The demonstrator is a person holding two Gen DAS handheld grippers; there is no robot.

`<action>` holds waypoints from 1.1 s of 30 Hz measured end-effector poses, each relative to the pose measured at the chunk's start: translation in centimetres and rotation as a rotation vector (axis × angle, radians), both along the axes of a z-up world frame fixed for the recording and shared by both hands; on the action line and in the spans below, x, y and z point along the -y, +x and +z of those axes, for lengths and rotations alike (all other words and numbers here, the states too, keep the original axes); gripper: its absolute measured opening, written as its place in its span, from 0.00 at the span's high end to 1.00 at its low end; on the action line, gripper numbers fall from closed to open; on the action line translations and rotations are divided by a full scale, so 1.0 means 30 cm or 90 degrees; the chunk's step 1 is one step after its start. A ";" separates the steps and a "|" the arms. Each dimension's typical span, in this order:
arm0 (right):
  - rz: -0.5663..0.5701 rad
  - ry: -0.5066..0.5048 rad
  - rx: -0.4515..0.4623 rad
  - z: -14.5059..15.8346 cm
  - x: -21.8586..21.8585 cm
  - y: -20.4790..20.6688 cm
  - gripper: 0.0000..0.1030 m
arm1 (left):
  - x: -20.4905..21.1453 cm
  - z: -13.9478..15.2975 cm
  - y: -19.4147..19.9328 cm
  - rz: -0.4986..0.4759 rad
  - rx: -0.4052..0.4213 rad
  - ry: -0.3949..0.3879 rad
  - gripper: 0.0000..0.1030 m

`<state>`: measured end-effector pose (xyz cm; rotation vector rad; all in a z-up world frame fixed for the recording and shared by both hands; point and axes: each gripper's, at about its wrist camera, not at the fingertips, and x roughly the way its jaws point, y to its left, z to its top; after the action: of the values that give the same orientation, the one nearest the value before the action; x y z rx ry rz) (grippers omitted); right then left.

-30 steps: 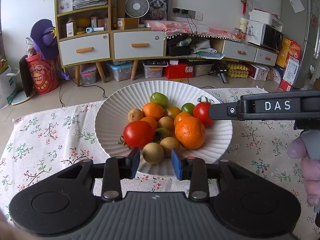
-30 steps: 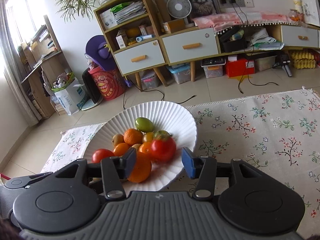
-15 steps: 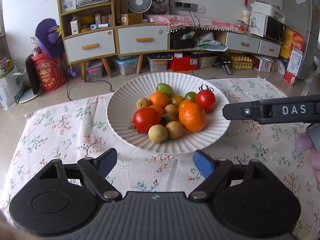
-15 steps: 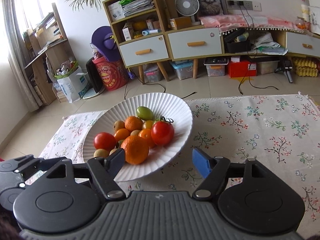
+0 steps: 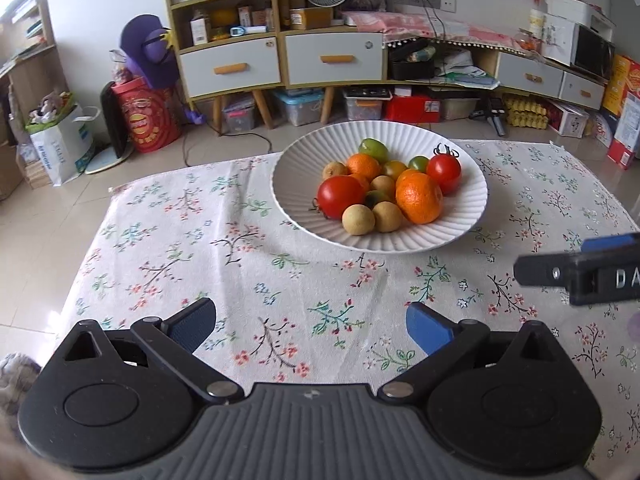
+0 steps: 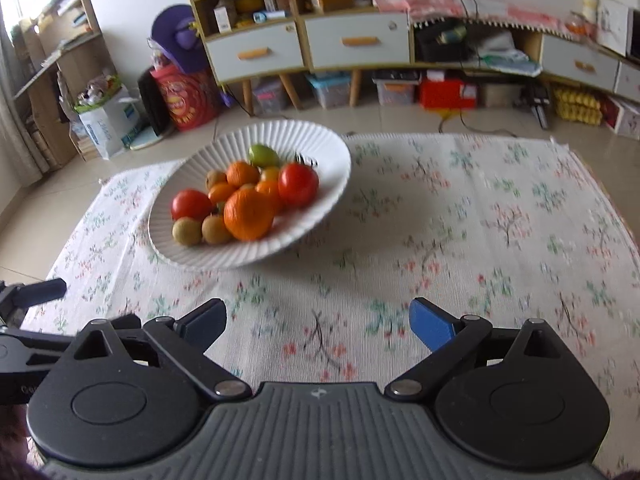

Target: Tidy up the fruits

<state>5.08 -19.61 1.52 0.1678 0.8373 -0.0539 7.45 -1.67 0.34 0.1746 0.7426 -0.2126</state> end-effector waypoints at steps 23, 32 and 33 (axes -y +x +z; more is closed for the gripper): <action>-0.017 -0.092 0.022 0.046 -0.098 -0.046 0.01 | -0.011 0.060 -0.052 0.117 -0.018 0.005 0.05; -0.024 -0.088 0.017 0.042 -0.101 -0.052 0.01 | -0.007 0.058 -0.055 0.118 -0.023 0.006 0.05; -0.024 -0.088 0.017 0.043 -0.100 -0.052 0.01 | -0.007 0.059 -0.056 0.119 -0.023 0.006 0.05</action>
<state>3.53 -16.62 2.80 0.0544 0.8013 -0.1448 5.77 -1.47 2.11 0.1098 0.7908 -0.0348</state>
